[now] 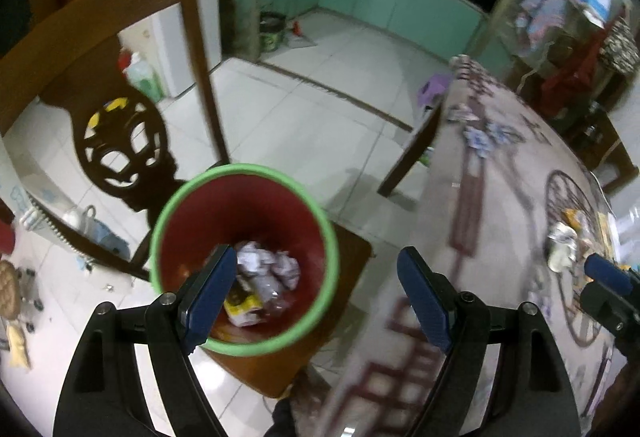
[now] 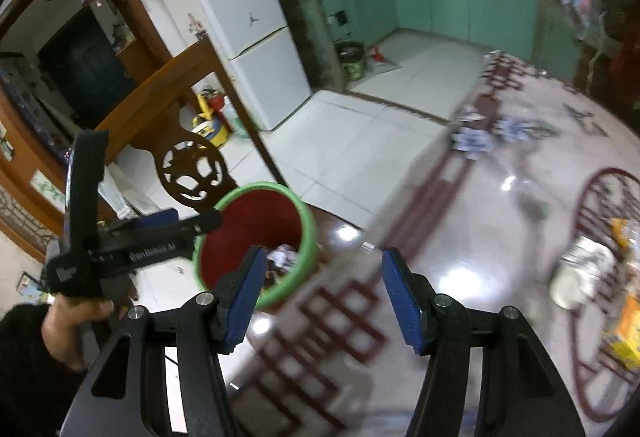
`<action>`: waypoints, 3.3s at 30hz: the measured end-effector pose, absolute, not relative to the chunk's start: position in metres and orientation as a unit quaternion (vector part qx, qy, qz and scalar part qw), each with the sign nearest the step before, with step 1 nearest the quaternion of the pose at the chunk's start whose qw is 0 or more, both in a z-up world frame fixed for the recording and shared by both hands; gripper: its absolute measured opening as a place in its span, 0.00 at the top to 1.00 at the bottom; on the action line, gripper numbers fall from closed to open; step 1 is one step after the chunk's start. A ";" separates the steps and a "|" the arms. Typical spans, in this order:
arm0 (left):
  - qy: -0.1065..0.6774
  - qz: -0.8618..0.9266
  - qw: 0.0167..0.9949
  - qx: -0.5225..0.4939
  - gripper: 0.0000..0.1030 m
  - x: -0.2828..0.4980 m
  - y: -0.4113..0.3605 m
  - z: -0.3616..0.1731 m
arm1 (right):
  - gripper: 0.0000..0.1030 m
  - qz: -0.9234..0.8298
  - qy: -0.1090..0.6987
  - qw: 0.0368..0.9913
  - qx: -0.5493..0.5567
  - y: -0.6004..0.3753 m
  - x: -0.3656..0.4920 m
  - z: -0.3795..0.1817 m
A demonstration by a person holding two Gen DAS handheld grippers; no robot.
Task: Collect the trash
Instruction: 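Move both open grippers back over the trash on the table, then grasp the white paper cup with the left gripper while the right grasps the yellow juice carton, then carry the paper cup and yellow juice carton over the red bin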
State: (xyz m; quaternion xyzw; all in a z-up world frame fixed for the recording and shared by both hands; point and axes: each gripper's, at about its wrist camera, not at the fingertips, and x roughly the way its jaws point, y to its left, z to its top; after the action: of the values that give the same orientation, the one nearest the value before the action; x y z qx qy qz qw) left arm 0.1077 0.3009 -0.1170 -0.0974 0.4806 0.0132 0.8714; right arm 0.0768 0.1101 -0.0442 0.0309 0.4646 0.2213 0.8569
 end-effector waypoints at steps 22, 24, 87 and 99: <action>0.477 -0.091 0.874 -0.003 0.20 0.067 0.057 -0.100 | 0.42 0.031 0.480 0.876 0.035 -0.208 0.004 -0.088; 0.475 -0.094 0.875 0.006 0.20 0.068 0.044 -0.099 | 0.42 0.028 0.480 0.876 0.031 -0.221 0.005 -0.091; 0.503 -0.199 0.832 0.123 0.44 0.158 -0.095 -0.176 | 0.66 0.079 0.496 0.853 0.140 -0.286 0.006 -0.097; 0.462 -0.185 0.865 0.065 0.44 0.104 -0.021 -0.103 | 0.66 0.073 0.459 0.871 0.160 -0.223 -0.012 -0.062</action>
State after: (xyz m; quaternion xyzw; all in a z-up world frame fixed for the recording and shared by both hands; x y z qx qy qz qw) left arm 0.1042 -0.0207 -0.1030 0.0655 0.4620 -0.1850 0.8649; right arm -0.0123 -0.2235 -0.0622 0.1601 0.4588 0.0731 0.8709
